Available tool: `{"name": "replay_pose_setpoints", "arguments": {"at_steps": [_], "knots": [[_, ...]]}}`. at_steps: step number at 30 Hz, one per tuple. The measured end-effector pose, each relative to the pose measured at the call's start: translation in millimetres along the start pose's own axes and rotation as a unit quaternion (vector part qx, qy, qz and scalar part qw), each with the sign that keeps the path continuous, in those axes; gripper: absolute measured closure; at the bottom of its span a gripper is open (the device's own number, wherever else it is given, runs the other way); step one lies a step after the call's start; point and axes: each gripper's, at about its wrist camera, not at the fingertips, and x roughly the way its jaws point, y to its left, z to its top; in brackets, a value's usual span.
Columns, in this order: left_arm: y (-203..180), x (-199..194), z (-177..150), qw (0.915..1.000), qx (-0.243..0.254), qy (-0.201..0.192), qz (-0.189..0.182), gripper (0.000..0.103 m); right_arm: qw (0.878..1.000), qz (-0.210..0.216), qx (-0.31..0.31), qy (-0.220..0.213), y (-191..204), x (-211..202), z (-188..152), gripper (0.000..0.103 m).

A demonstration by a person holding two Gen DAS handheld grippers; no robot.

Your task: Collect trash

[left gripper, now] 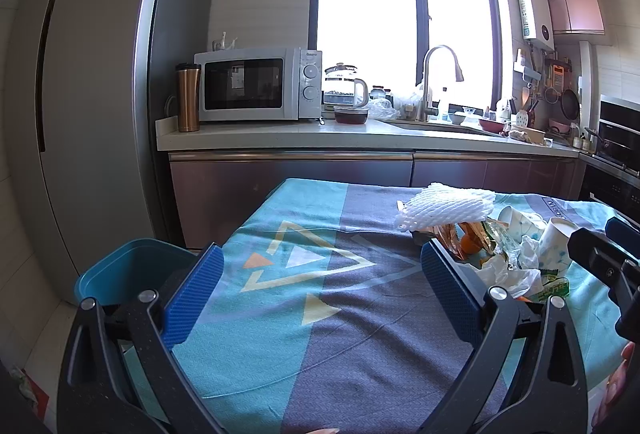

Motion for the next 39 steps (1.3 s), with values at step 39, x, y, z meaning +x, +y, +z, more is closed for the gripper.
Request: {"name": "replay_pose_setpoints", "arguments": {"at_steps": [39], "knots": [[-7,11,0,0.9997,0.007,0.015,-0.015,0.006,1.0,0.008,0.01,0.005,-12,6,-1,0.007]]}}
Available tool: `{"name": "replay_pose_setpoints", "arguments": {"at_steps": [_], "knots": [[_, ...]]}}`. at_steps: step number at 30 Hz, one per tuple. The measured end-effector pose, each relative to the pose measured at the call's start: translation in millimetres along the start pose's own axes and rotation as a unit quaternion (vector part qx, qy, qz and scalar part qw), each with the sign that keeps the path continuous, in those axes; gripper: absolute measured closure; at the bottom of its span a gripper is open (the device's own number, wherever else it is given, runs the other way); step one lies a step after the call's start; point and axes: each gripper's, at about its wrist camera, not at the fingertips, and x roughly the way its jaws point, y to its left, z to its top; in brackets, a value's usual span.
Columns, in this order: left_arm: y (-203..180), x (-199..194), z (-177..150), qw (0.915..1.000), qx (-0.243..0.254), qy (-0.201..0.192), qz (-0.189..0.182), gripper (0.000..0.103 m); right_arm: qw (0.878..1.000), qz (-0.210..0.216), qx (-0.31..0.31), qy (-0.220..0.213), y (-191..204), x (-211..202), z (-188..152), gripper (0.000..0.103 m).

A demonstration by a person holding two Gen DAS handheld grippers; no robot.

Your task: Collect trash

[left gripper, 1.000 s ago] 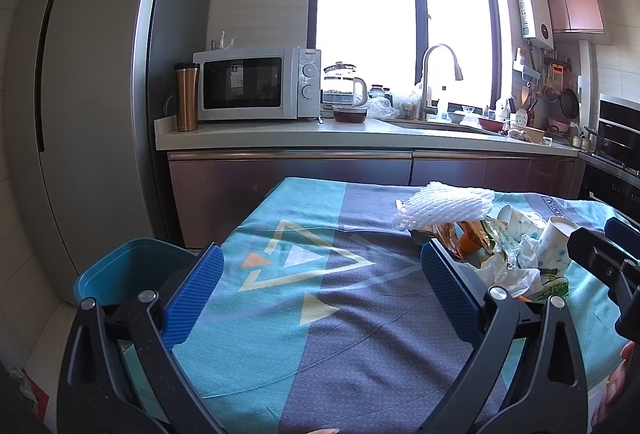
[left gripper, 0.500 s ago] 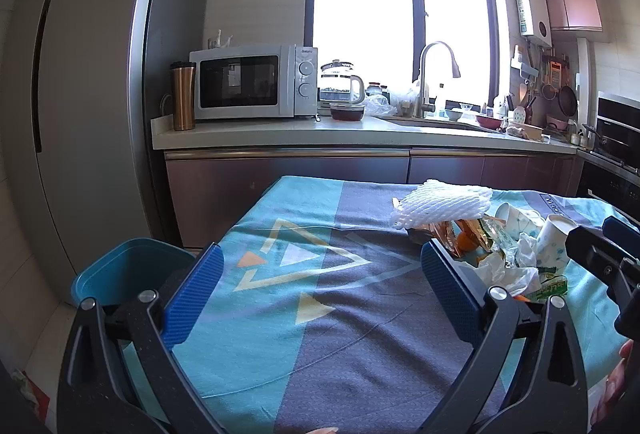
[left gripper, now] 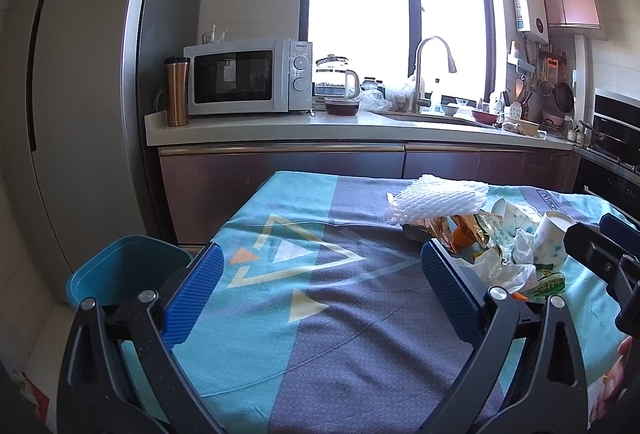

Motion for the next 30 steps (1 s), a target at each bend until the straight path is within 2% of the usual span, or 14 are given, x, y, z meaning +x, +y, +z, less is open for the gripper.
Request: {"name": "replay_pose_setpoints", "arguments": {"at_steps": [8,14,20,23,25,28,30], "knots": [[-9,3,-2,0.9998,0.013,0.005,-0.014,0.006,1.0,-0.004,0.007,0.009,-9,4,0,0.007],[-19,10,0,0.9982,0.02,0.019,-0.053,0.006,0.999,-0.018,0.02,0.017,-26,8,-1,0.007],[-39,24,2,0.9942,0.045,0.034,-0.091,0.012,0.998,-0.036,0.037,0.035,-49,16,-1,0.007],[-54,34,2,0.9884,0.064,0.051,-0.128,0.015,0.997,-0.046,0.046,0.048,-63,24,0,0.007],[-65,45,1,0.9807,0.072,0.073,-0.166,0.016,0.995,-0.051,0.055,0.061,-73,32,1,0.007],[-81,63,-2,0.9718,0.081,0.102,-0.197,0.016,0.993,-0.05,0.062,0.083,-83,45,1,0.007],[-89,74,-4,0.9681,0.085,0.118,-0.204,0.018,0.993,-0.044,0.064,0.094,-87,52,0,0.007]]}}
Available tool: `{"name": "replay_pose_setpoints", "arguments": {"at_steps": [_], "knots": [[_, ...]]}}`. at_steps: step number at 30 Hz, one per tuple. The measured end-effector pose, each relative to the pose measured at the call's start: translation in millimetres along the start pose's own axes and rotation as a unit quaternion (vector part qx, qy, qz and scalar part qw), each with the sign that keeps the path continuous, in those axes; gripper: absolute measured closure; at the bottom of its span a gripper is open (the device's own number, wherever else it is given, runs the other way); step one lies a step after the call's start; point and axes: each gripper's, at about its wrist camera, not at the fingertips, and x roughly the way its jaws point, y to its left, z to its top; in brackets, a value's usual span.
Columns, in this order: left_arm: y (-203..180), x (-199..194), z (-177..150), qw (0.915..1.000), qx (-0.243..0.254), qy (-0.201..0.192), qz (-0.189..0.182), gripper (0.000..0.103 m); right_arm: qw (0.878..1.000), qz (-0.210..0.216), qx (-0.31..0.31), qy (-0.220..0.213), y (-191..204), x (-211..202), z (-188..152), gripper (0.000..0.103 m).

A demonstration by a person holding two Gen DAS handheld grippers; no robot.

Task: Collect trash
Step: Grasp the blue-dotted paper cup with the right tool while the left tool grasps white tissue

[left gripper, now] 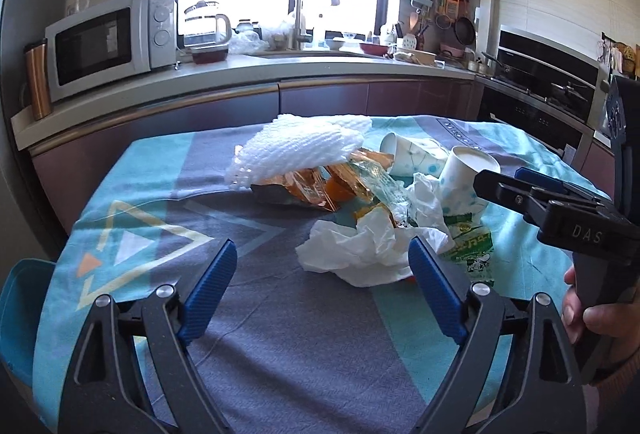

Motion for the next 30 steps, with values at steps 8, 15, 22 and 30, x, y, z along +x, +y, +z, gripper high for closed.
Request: {"name": "replay_pose_setpoints", "arguments": {"at_steps": [8,15,22,30], "knots": [[1,52,4,0.9956,-0.018,0.082,-0.04,0.064,0.999,0.028,0.014,0.034,-10,21,1,0.021],[4,59,-2,0.9934,-0.032,0.089,-0.065,0.093,0.998,0.043,0.019,0.033,-19,20,2,0.042],[12,38,-4,0.9932,-0.041,0.079,-0.076,0.102,0.999,0.041,0.018,0.011,-23,5,11,0.042],[22,33,-4,0.9939,-0.047,0.075,-0.066,0.044,0.999,0.04,0.02,-0.002,-24,-7,15,0.042]]}}
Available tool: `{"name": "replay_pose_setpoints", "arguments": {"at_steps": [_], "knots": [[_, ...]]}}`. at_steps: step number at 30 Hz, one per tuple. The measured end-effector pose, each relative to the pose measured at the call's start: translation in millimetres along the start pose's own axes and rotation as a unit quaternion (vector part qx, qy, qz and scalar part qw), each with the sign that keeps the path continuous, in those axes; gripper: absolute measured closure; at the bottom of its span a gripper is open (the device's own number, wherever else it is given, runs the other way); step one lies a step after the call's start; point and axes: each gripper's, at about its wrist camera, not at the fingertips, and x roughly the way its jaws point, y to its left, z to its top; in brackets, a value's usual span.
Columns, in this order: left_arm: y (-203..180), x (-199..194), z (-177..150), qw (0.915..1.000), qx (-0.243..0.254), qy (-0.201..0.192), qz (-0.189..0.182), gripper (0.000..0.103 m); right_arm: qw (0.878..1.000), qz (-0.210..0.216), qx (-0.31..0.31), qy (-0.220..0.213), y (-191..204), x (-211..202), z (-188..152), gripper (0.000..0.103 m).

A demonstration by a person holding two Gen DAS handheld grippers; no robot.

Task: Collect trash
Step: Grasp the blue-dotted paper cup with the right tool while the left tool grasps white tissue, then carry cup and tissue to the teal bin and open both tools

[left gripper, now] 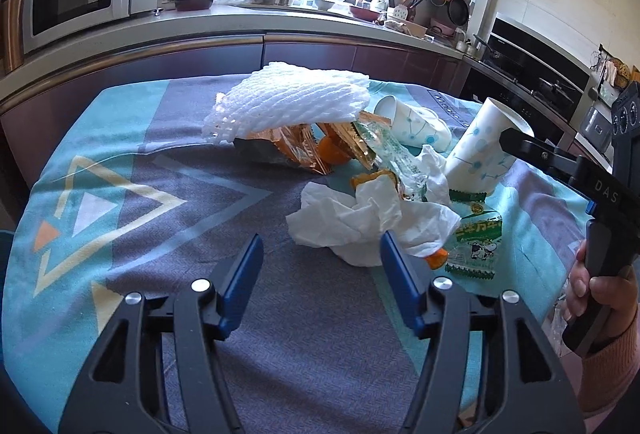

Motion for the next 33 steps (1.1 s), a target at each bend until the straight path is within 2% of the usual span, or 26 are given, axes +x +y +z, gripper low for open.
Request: {"name": "replay_pose_setpoints", "arguments": {"at_steps": [5,7,8,9,10,11,13,22,28,33], "knots": [[-2,16,7,0.9996,0.0,0.021,-0.018,0.043,1.0,0.001,0.004,-0.007,-3,-4,1,0.042],[-1,23,9,0.9992,-0.004,0.029,-0.027,0.047,1.0,0.0,0.004,-0.01,-5,-6,2,0.042],[-1,27,10,0.9989,-0.006,0.035,-0.031,0.054,1.0,0.0,0.005,-0.011,-6,-7,2,0.042],[-1,30,11,0.9984,-0.009,0.042,-0.036,0.07,1.0,0.0,0.006,-0.012,-7,-7,3,0.042],[0,34,11,0.9981,-0.011,0.048,-0.037,0.077,1.0,-0.001,0.007,-0.012,-9,-8,3,0.042],[0,35,10,0.9979,-0.012,0.051,-0.038,0.09,1.0,-0.002,0.007,-0.013,-10,-9,3,0.042],[0,32,9,0.9983,-0.011,0.044,-0.038,0.096,1.0,-0.002,0.008,-0.015,-11,-11,4,0.042],[6,-4,-5,0.9988,-0.016,0.019,-0.041,0.098,0.999,0.031,-0.007,-0.029,10,-23,12,0.042],[31,-46,-16,0.9986,-0.039,-0.007,-0.036,0.098,0.995,0.083,-0.036,-0.032,47,-27,18,0.042],[59,-88,-25,0.9973,-0.061,-0.038,-0.019,0.098,0.988,0.14,-0.063,-0.012,93,-16,16,0.042]]}}
